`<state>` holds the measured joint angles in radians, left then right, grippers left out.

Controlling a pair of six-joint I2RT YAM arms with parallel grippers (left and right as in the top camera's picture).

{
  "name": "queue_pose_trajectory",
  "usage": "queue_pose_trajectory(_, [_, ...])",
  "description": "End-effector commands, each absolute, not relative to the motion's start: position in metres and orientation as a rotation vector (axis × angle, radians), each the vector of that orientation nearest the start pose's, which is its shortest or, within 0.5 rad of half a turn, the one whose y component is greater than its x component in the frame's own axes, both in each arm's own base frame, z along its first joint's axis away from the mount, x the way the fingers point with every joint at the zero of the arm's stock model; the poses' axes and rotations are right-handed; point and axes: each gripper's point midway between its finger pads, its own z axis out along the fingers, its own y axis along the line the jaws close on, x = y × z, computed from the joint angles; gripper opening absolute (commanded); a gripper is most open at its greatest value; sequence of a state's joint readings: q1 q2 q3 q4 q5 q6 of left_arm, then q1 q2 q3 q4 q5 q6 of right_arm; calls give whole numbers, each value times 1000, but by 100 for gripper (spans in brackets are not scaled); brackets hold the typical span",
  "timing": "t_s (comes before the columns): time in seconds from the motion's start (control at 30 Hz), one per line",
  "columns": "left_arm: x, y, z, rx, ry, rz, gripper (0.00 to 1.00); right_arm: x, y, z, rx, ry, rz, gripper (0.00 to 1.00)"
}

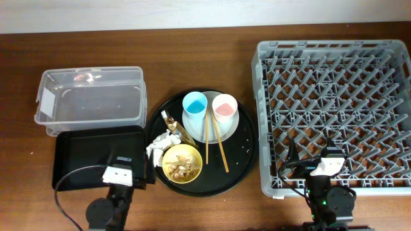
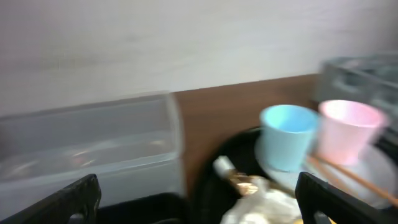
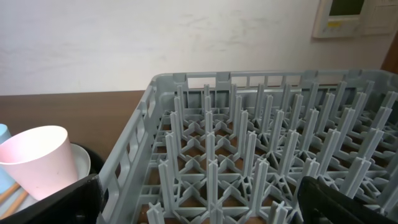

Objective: Sort waste into correct bins and load items into the dishwasher rack

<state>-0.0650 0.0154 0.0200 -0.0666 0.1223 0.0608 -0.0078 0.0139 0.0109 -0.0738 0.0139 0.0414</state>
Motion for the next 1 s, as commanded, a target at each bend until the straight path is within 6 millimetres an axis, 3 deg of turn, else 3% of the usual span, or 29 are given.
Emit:
queue_pose_trajectory(0.0, [237,-61,163,284,1606,-244,99,246,-5,155,48,1650,5,98])
queue_pose_trajectory(0.13, [237,-61,163,283,1606,-245,99,246,-5,155,48,1650,6,98])
queue_pose_trajectory(0.4, [230,-68,173,179,1639,-418,99,246,-5,155,48,1650,6,98])
queue_pose_trajectory(0.7, [204,-63,269,150,1769,-406,99,246,-5,155,48,1650,6,98])
queue_pose_trajectory(0.8, [206,-67,279,187,1897,-411,99,246,-5,155,48,1650,6,99])
queue_pose_trajectory(0.97, [216,-80,278,188,2185,-519,99,246,-5,155,48,1650,5,98])
